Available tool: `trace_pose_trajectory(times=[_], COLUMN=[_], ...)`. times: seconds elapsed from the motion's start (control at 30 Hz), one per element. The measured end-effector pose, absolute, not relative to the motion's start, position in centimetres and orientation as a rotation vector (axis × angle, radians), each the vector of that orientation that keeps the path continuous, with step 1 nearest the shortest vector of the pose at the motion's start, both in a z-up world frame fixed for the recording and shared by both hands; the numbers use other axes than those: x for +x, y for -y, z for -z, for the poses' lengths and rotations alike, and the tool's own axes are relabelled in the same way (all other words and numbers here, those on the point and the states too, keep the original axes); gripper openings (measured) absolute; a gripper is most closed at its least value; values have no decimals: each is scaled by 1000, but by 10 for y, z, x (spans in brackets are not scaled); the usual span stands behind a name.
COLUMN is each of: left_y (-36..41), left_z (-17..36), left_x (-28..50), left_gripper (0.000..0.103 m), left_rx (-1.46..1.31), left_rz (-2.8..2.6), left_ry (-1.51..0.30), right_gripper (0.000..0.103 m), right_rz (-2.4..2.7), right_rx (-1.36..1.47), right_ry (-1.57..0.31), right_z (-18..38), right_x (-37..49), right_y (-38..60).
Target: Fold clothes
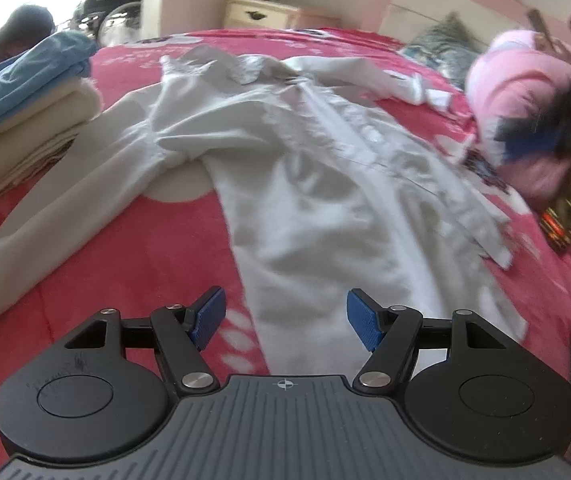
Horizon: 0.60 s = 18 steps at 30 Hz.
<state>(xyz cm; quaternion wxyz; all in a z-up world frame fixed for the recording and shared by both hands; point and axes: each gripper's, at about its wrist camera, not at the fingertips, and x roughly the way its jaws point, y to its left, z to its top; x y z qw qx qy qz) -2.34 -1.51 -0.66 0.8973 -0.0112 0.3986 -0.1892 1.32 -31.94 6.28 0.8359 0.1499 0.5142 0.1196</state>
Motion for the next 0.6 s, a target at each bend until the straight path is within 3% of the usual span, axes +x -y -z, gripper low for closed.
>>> trace_pose_trajectory(times=[0.17,0.33,0.43,0.47,0.6], left_y=[28,39,39,38,36], left_z=[8,10,12,13,12], left_x=[-43,-59,-66,-70,-81], left_gripper=[67,67,67,67,67], left_rx=[20,85,104,107,154], left_rz=[462,510,542,559,608], left_ry=[-828,-810,-819,-829,-837], right_gripper=[40,37,18,7,4], right_rz=[-139,-147,-181,-198,-283], right_rx=[348,352,353,381,549], right_ry=[-1202,-1200,-1236,-1242,-1214], right_z=[-14,-6,-5,-7,-23], right_x=[-25,-44,-54,-55,-53], right_y=[321,318,310,311,316])
